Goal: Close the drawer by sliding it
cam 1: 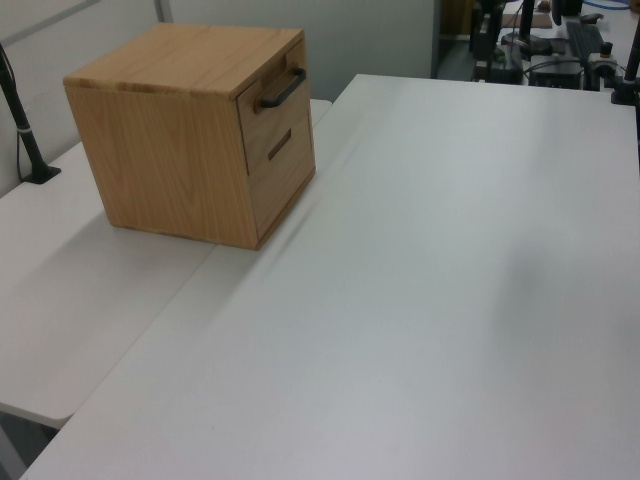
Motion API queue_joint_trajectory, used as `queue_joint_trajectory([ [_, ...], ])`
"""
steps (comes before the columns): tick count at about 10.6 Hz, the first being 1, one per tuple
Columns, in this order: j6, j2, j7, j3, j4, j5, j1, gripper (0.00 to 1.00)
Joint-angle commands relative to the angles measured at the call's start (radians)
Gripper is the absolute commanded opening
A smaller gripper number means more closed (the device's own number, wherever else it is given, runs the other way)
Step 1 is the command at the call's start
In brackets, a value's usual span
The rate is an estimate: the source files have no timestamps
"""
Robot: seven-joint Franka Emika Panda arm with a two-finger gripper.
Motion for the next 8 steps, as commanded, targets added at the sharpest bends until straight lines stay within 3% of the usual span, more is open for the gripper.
queue_joint_trajectory([
  [1,-0.026,-0.028,-0.011,-0.007,-0.036,0.006,-0.001,0.86],
  [2,-0.027,-0.028,-0.009,-0.007,-0.036,0.006,-0.001,1.0],
  [8,-0.027,-0.024,0.035,-0.007,-0.027,0.004,-0.001,1.0],
])
